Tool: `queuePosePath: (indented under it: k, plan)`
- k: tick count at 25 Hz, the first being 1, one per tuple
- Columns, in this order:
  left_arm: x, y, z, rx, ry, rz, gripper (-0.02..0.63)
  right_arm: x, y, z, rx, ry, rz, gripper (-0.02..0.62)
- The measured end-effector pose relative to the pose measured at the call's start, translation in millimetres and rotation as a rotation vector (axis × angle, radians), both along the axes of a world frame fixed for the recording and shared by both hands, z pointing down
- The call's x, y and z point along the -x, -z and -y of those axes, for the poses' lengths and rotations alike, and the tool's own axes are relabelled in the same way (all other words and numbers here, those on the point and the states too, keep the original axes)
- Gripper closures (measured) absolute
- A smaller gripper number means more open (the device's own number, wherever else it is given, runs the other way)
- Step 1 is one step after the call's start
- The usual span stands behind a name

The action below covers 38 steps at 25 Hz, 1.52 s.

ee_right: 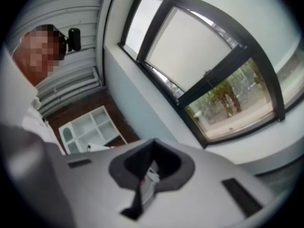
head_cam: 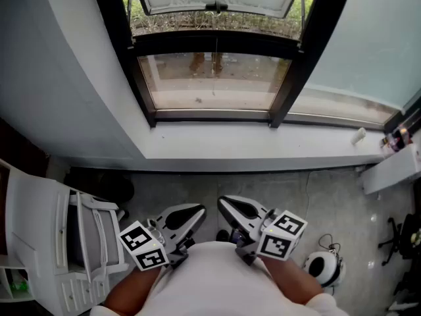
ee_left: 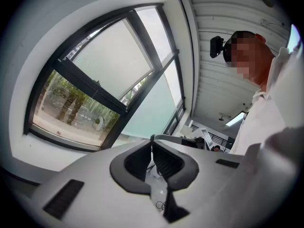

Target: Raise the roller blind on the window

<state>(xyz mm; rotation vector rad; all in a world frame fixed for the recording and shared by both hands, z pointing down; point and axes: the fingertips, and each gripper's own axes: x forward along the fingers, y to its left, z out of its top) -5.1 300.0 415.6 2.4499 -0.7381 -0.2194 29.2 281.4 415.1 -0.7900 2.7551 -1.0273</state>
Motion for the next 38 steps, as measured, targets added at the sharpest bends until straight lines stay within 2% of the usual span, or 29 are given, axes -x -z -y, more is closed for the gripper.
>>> queuePosePath:
  k: [13,21,28,38]
  plan:
    - [-7.0,-5.4,7.3,0.039,0.045,0.005,0.574,-8.4,-2.1,2.9,-0.024,0.042,-0.032,0.574]
    - [-27.2,-10.1,12.5,0.061,0.081,-0.004,0.575,-34.3,-9.5,8.4,-0.012,0.052,-0.03,0.574]
    - [-40.9,-14.1,23.0,0.067,0.141,-0.021,0.575,-68.3,-17.6,27.0,0.009,0.012,-0.04,0.574]
    - [-54.5,-12.8,41.4,0.056,0.206,-0.025,0.575,-93.2,-18.5,52.1,-0.011,0.029,-0.037,0.572]
